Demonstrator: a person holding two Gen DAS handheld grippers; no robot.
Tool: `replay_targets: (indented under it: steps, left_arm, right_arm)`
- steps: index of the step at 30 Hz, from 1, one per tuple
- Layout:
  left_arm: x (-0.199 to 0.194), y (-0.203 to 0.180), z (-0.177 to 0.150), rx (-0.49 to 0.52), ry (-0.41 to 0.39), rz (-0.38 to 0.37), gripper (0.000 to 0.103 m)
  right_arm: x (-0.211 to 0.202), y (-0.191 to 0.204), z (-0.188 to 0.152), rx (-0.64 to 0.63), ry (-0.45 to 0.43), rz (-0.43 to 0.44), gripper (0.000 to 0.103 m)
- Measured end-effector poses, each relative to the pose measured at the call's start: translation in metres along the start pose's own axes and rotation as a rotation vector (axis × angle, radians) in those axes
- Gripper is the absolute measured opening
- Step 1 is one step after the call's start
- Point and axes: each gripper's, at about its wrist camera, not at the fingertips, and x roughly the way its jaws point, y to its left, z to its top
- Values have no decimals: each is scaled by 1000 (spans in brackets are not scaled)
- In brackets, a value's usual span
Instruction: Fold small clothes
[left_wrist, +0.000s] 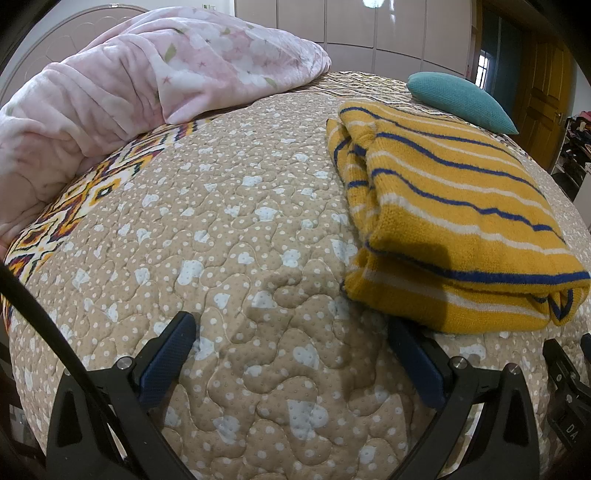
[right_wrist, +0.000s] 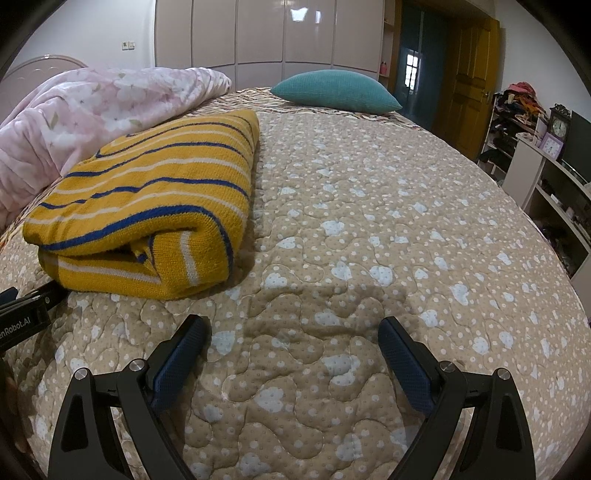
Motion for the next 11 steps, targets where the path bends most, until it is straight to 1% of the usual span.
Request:
replay_targets:
  steps: [11]
  left_arm:
    - [-1, 0, 0, -2, 0, 0, 103]
  right_arm:
    - [0, 0, 0, 1, -1, -1, 97]
